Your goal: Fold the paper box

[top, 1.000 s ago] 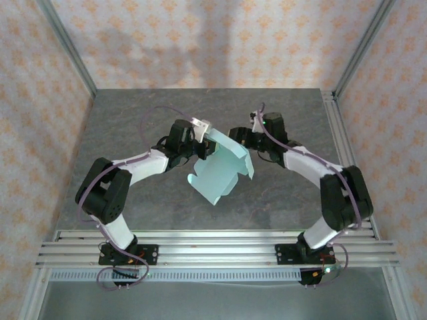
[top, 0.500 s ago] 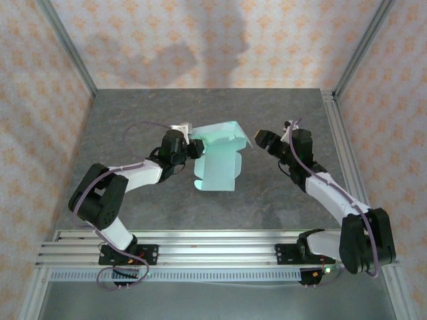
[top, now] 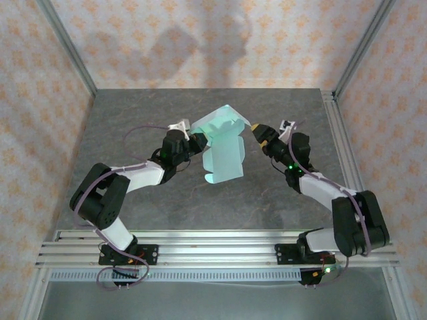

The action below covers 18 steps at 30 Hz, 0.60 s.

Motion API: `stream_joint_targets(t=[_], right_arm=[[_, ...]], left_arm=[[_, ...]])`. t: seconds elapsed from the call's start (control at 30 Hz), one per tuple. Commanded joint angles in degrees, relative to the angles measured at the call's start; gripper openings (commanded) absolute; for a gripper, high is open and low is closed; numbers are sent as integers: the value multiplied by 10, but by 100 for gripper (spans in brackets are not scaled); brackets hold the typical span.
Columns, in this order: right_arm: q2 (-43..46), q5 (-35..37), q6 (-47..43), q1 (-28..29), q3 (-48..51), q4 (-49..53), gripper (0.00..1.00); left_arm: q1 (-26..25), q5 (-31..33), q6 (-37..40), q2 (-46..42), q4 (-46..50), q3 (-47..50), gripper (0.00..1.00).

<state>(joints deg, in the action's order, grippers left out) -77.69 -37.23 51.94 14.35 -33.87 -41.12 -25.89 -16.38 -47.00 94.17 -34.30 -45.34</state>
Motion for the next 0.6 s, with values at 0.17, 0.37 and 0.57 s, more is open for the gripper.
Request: stream_joint_targets(t=[0.17, 0.37, 0.57], right_arm=[[-21, -61, 20, 45, -59, -27, 60], [-27, -60, 24, 54, -63, -21, 51], [-26, -56, 29, 54, -61, -22, 48]], left_arm=[[-10, 18, 1, -7, -12, -13, 0], [-18, 20, 5, -3, -9, -18, 0], [-17, 16, 3, -2, -11, -22, 0]])
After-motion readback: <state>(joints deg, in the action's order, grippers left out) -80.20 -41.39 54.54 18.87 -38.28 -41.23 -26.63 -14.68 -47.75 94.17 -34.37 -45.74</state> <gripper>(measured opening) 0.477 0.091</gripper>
